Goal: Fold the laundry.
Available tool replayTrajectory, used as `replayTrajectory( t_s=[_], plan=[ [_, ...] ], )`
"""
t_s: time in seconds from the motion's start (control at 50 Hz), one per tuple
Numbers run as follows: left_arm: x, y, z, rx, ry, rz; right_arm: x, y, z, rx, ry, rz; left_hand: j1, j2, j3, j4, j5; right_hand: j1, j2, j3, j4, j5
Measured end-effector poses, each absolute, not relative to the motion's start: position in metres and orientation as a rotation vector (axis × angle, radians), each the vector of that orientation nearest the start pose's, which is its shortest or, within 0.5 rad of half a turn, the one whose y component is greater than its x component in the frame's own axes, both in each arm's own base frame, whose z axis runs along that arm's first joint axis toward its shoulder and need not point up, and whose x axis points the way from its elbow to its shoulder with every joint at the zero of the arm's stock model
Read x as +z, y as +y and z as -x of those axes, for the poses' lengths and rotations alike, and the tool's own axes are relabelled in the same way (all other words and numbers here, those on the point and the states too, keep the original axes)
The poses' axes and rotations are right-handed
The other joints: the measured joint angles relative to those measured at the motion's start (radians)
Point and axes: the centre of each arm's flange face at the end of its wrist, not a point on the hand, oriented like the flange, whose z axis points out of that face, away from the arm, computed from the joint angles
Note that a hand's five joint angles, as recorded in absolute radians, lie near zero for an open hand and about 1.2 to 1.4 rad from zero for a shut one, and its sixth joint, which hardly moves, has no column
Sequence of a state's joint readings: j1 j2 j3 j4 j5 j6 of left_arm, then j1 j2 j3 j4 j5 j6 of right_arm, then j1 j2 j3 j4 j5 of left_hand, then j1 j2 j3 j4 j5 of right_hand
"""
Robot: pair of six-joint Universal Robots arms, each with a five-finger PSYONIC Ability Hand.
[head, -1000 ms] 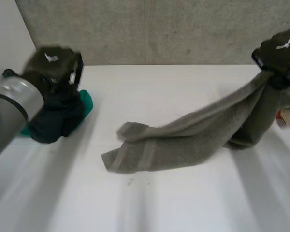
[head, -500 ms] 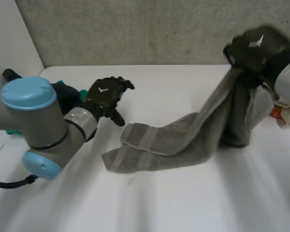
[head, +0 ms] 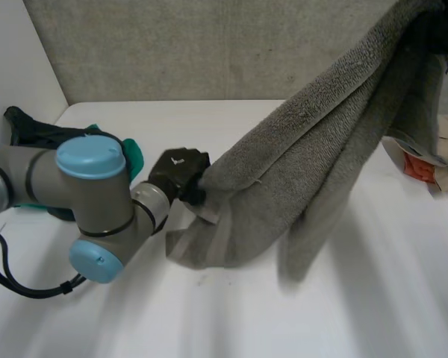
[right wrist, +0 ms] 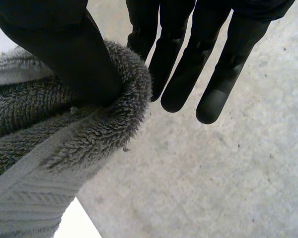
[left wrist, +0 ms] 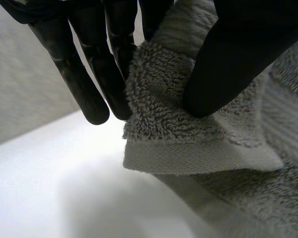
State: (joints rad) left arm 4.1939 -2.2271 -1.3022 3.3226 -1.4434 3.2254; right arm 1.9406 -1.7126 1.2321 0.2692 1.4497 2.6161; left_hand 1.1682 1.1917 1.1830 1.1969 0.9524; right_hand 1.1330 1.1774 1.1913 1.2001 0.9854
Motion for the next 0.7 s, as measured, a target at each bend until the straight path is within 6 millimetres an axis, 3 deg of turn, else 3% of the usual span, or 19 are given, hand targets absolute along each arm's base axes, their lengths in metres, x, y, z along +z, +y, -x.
replayTrajectory(
  t_s=[0.12,0.18,0.26,0.4,0.5,0.6,0.66,0.68,0.7],
  plan=[
    [0.209,-0.288,0.310,-2.258,2.495,-0.835,0.406,-0.215,-0.224,-2.427,1.869,1.058,0.000,0.002,0.010,0.000,0.000,0.000,0.000,0.000,0.000,0.000],
    [0.239,-0.280,0.293,-2.324,2.431,-0.780,0.384,-0.228,-0.222,-2.352,1.979,1.140,0.000,0.003,0.012,0.000,0.000,0.000,0.000,0.000,0.000,0.000],
    [0.263,-0.263,0.277,-2.351,2.405,-0.773,0.353,-0.238,-0.222,-2.232,2.097,1.265,0.000,0.004,0.013,0.001,0.000,0.000,0.000,0.000,0.000,0.000],
    [0.262,-0.254,0.257,-2.231,2.485,-0.824,0.297,-0.257,-0.225,-1.999,2.249,1.465,0.000,0.004,0.014,0.001,0.000,0.000,0.000,0.000,0.000,0.000],
    [0.247,-0.283,0.257,-2.165,2.449,-0.881,0.267,-0.293,-0.231,-1.935,2.324,1.496,0.000,0.004,0.014,0.002,0.000,0.000,0.000,0.000,0.000,0.000],
    [0.257,-0.323,0.269,-2.271,2.247,-0.925,0.272,-0.338,-0.240,-2.166,2.291,1.392,0.000,0.004,0.014,0.005,0.000,0.000,0.000,0.000,0.000,0.000],
    [0.293,-0.352,0.277,-2.482,1.994,-0.871,0.304,-0.370,-0.245,-2.542,2.125,1.194,0.000,0.004,0.014,0.005,0.000,0.000,0.000,0.003,0.000,0.000],
    [0.303,-0.357,0.278,-2.540,1.926,-0.847,0.309,-0.373,-0.245,-2.590,2.097,1.165,0.000,0.004,0.014,0.005,0.000,0.000,0.000,0.003,0.000,0.000],
    [0.320,-0.363,0.280,-2.631,1.818,-0.804,0.332,-0.383,-0.246,-2.789,1.955,1.034,0.000,0.004,0.014,0.005,0.000,0.000,0.000,0.003,0.000,0.000]
  ],
)
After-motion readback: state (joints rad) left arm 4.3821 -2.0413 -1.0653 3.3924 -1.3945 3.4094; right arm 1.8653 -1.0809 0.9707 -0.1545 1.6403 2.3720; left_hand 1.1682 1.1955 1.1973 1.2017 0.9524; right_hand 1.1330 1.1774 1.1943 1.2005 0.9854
